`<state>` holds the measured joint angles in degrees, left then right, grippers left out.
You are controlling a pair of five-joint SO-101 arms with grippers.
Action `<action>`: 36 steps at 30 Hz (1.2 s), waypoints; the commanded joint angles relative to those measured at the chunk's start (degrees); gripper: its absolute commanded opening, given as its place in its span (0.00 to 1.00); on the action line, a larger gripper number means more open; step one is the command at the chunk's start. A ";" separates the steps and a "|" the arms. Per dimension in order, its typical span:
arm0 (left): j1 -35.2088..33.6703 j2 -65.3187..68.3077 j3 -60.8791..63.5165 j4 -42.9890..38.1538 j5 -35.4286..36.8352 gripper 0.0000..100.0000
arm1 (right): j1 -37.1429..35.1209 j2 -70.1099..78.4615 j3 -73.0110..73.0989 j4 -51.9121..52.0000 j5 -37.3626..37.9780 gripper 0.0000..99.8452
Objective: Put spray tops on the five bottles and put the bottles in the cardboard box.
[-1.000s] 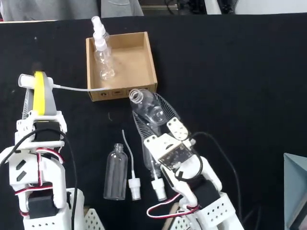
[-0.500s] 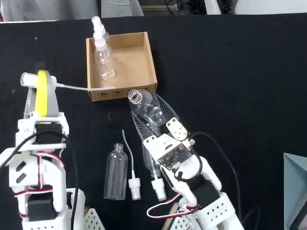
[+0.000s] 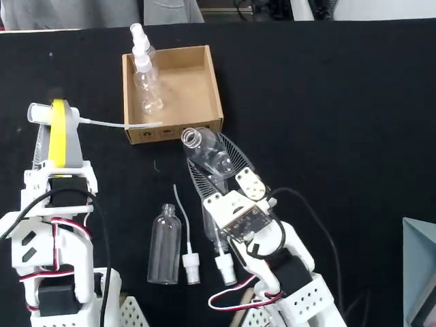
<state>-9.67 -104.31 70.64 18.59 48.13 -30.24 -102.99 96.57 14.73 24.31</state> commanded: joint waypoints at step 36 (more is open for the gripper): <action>6.29 -0.18 -3.91 -0.97 0.09 0.03 | -1.05 -2.51 -0.04 -0.09 6.15 0.05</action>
<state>-4.04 -104.40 70.64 18.59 48.13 -30.24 -102.99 96.57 14.73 29.76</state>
